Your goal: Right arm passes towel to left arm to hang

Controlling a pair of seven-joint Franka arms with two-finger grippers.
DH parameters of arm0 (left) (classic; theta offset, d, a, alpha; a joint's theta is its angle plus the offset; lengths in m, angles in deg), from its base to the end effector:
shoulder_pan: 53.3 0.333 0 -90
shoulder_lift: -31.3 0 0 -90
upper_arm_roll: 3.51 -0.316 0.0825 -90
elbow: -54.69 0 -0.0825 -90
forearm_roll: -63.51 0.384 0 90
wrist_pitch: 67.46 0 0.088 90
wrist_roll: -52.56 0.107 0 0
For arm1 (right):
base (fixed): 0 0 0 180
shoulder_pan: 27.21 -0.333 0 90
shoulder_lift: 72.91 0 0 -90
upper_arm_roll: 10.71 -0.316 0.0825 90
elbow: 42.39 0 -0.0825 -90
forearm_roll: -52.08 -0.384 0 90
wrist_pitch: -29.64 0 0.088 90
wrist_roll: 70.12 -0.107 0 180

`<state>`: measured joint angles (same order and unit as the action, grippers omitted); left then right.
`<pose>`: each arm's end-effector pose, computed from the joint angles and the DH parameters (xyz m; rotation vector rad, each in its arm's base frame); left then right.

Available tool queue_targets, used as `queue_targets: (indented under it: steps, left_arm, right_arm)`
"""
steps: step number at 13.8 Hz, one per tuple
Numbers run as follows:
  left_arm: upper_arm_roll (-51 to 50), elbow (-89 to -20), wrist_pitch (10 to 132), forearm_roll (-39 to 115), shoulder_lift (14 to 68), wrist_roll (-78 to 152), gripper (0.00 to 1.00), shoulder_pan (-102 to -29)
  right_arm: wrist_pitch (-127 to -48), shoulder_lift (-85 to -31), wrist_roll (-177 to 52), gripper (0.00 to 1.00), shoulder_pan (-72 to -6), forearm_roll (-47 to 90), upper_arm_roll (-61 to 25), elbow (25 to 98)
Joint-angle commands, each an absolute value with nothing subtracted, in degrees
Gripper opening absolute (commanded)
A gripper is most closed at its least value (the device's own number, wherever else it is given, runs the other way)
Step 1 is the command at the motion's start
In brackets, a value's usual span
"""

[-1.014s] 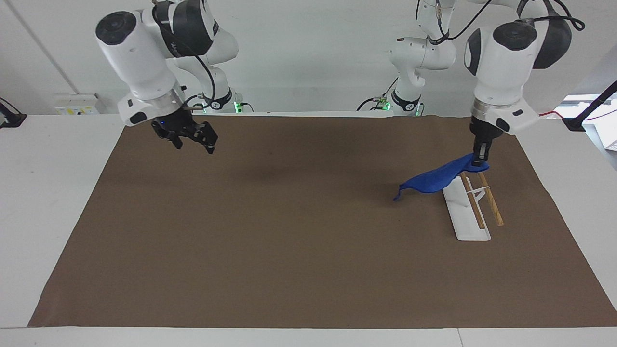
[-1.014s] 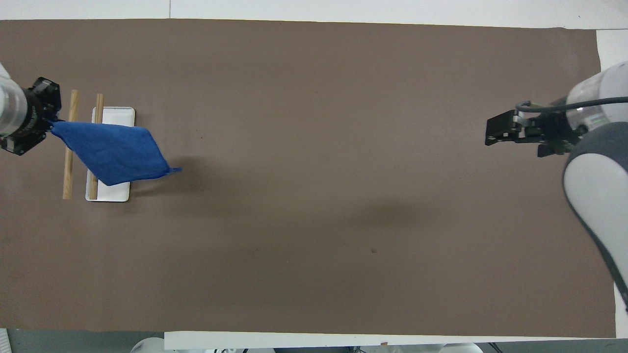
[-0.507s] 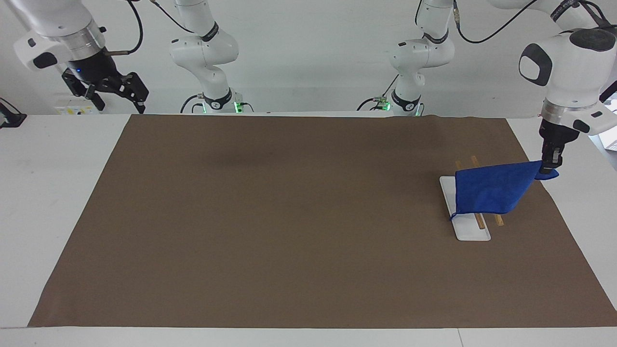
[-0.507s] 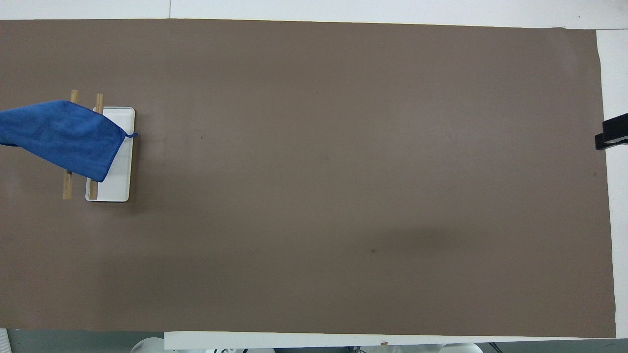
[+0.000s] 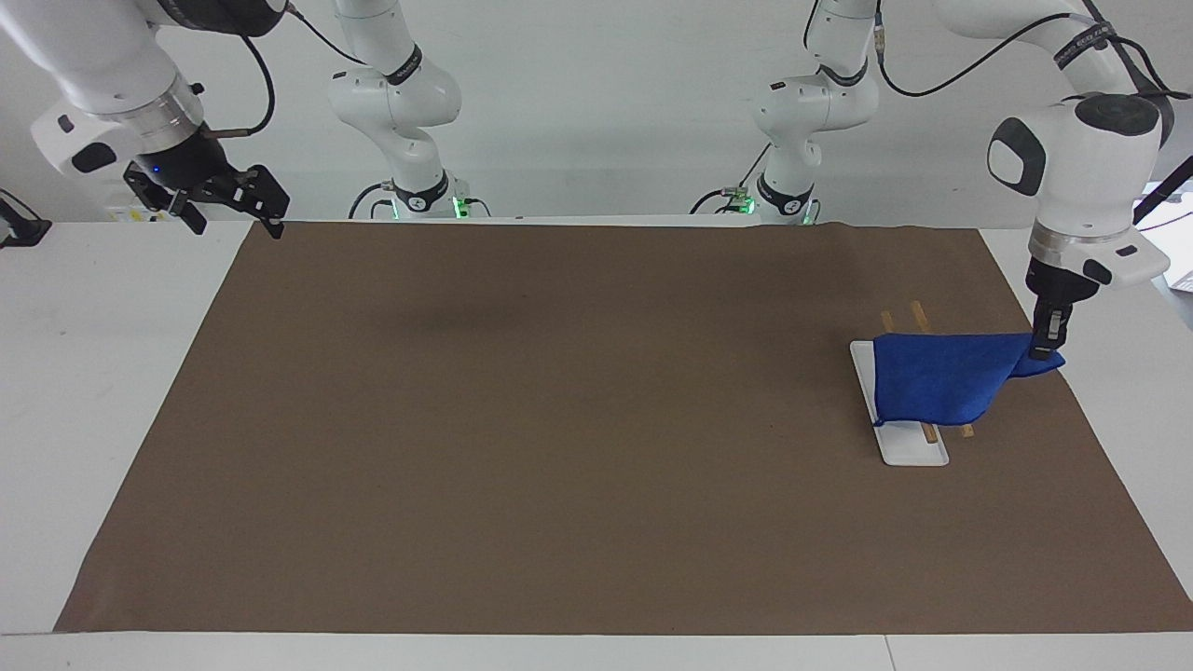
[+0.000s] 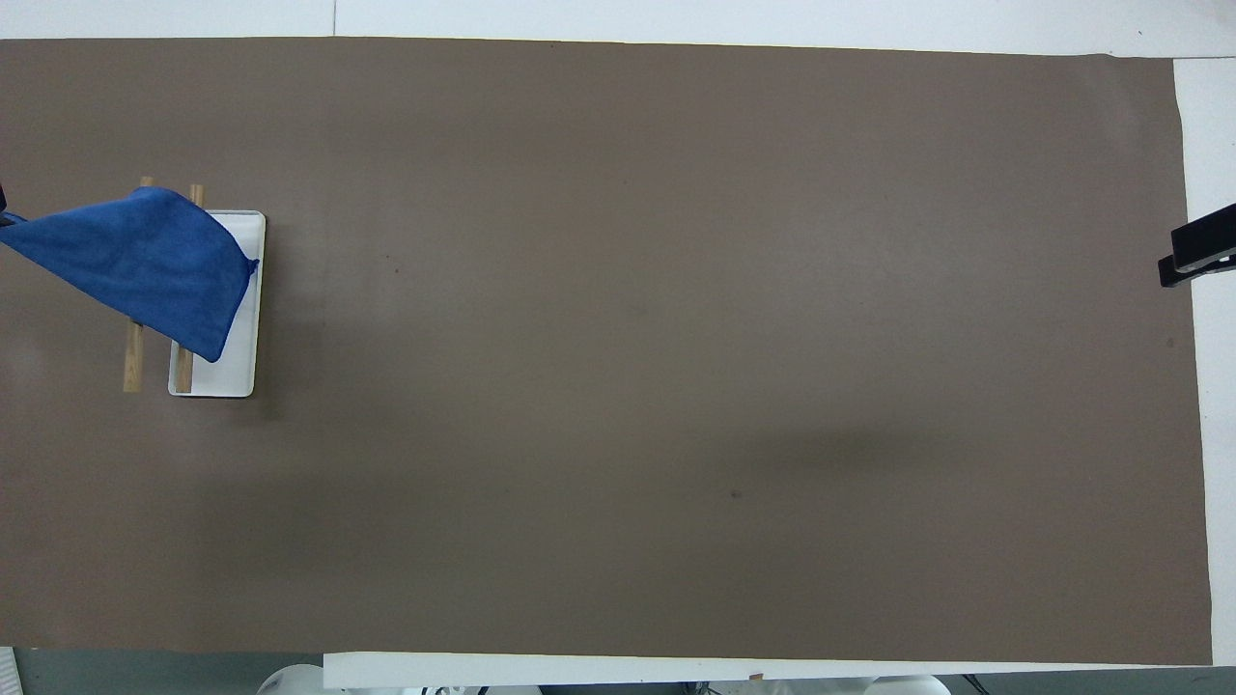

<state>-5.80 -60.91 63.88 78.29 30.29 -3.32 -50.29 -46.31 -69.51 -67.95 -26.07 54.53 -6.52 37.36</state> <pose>0.5728 0.0589 0.4892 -2.7044 -1.3491 -0.5425 0.5436 -0.0546 0.6543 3.0956 -0.0977 -0.1989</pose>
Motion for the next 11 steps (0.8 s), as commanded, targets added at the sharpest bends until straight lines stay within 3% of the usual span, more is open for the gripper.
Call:
queue_targets:
  steps: [1,5,8,9,11]
  left_arm:
    - [-5.62,-66.14,65.43,79.15,28.84,1.12,0.0,-49.88]
    - [-5.8,-68.43,64.65,79.07,28.67,5.53,0.04,-47.33]
    - [-5.71,-70.81,65.26,79.07,27.26,7.83,0.05,-44.6]
    - [-5.8,-70.64,65.26,79.07,27.35,7.83,0.28,-44.51]
    - [-5.71,-69.94,64.73,79.07,27.61,7.22,1.0,-44.77]
  right_arm:
    - [-46.64,-72.03,-67.49,1.0,-24.75,53.75,-7.46,40.92]
    - [-47.95,-74.57,-67.4,1.0,-25.19,53.75,-6.84,45.13]
    - [-50.33,-74.23,-67.05,1.0,-25.27,55.14,-6.84,44.45]
    - [-50.34,-74.14,-66.96,1.0,-25.88,56.63,-6.75,44.45]
    - [-50.16,-74.23,-66.87,1.0,-26.94,56.74,-6.14,44.53]
